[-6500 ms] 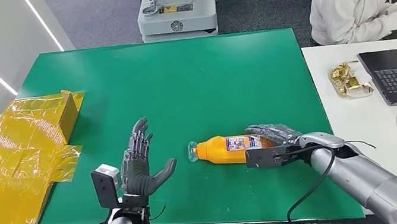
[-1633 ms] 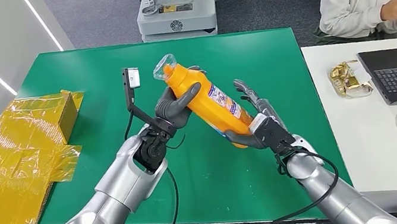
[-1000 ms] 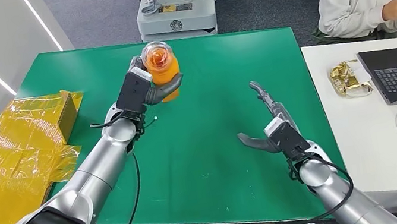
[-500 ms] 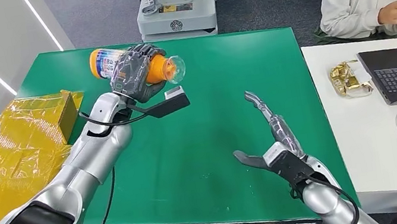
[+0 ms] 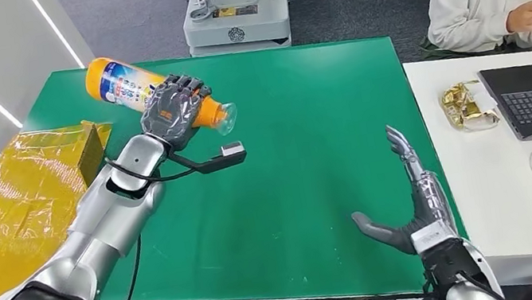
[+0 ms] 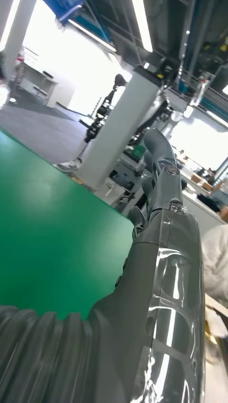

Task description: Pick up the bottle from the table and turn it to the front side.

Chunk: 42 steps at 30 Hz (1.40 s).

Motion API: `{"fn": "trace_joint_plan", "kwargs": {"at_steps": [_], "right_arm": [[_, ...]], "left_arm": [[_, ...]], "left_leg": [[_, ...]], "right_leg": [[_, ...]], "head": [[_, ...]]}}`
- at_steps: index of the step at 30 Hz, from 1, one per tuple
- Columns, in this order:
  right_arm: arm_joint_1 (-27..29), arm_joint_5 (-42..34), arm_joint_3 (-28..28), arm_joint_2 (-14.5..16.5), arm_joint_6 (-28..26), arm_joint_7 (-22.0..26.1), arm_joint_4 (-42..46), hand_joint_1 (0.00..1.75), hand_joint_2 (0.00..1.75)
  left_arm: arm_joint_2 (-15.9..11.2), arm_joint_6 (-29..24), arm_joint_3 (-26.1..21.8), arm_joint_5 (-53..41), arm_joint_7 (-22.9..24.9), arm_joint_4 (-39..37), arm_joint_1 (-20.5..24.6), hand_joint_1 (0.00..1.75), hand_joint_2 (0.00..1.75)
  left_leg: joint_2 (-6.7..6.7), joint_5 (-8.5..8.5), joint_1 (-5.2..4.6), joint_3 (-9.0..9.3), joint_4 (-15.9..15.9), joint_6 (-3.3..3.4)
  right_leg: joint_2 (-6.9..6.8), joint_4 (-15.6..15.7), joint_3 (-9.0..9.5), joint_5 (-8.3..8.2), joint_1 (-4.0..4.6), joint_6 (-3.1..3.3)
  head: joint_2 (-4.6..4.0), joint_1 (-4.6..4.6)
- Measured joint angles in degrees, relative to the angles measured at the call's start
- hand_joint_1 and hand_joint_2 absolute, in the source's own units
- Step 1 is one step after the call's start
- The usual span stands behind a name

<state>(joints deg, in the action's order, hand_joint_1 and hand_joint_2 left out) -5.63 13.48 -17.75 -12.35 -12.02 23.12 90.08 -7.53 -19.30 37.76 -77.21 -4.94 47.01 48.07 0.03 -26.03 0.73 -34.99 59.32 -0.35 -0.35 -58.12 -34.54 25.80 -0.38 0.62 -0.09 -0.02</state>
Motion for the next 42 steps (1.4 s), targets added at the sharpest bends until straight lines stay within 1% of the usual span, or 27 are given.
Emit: {"fn": "trace_joint_plan", "kwargs": {"at_steps": [7,13,19,24,27,30,35,39,42], "right_arm": [[4.6,-0.2,5.2,0.2,1.4,0.6,4.3,0.00,1.75],[7.9,-0.1,9.5,1.4,2.5,1.3,7.1,0.00,1.75],[10.6,1.3,13.0,3.1,4.3,1.4,10.0,0.00,1.75],[10.9,2.1,14.5,4.2,4.8,1.0,10.8,0.00,1.75],[11.4,2.5,15.4,4.7,5.4,1.1,11.0,0.00,1.75],[11.9,2.6,16.2,5.0,5.5,1.1,11.4,0.00,1.75],[12.3,2.6,16.8,5.0,6.1,0.6,12.4,0.00,1.75],[12.4,2.5,16.8,5.0,6.3,0.3,13.0,0.00,1.75],[12.3,2.6,16.8,5.0,6.5,0.0,13.3,0.00,1.75]], "left_arm": [[-2.4,3.8,-1.7,-1.6,1.1,1.8,-2.5,1.75,1.75],[-4.4,5.5,-5.4,-3.0,2.4,4.2,-7.0,1.75,1.75],[-7.3,5.6,-9.3,-3.8,4.4,6.2,-11.9,1.75,1.75],[-8.6,7.3,-11.6,-4.9,6.2,8.5,-15.1,1.75,1.75],[-9.5,8.8,-13.1,-6.6,8.2,10.5,-18.2,1.75,1.75],[-10.3,9.4,-15.0,-7.1,8.9,12.0,-21.3,1.75,1.75],[-11.1,9.2,-17.4,-5.6,8.0,12.3,-24.2,1.75,1.75],[-11.2,8.8,-18.3,-3.6,6.8,11.6,-25.2,1.75,1.75],[-10.9,7.5,-19.0,-2.8,6.7,9.7,-25.7,1.75,1.75]], "left_leg": [[0.00,0.00,0.00,0.00,0.0,-0.01],[0.04,-0.02,0.00,0.00,0.0,-0.01],[0.15,-0.05,0.01,0.01,-0.1,-0.06],[0.14,-0.05,0.01,0.01,-0.1,-0.06],[0.20,-0.07,0.01,0.03,-0.1,-0.07],[0.18,-0.08,0.01,0.02,-0.1,-0.05],[0.17,-0.09,0.01,0.01,-0.1,-0.05],[0.17,-0.09,0.01,0.02,-0.1,-0.04],[0.17,-0.09,0.01,0.02,-0.1,-0.04]], "right_leg": [[-0.01,0.0,0.00,0.01,0.00,0.00],[0.04,0.0,-0.02,0.03,0.00,0.00],[0.16,0.0,-0.07,0.05,0.01,0.02],[0.14,0.0,-0.03,0.07,0.00,0.00],[0.23,0.0,-0.05,0.07,0.00,0.00],[0.21,0.0,-0.06,0.10,0.00,-0.01],[0.19,0.0,-0.06,0.13,0.00,0.00],[0.19,0.0,-0.05,0.14,0.00,-0.01],[0.20,0.0,-0.05,0.13,0.00,0.00]], "head": [[0.00,0.00],[0.00,0.01],[0.00,-0.01],[0.00,0.00],[0.00,-0.01],[0.00,0.00],[0.00,0.00],[0.00,0.00],[0.00,-0.01]]}}
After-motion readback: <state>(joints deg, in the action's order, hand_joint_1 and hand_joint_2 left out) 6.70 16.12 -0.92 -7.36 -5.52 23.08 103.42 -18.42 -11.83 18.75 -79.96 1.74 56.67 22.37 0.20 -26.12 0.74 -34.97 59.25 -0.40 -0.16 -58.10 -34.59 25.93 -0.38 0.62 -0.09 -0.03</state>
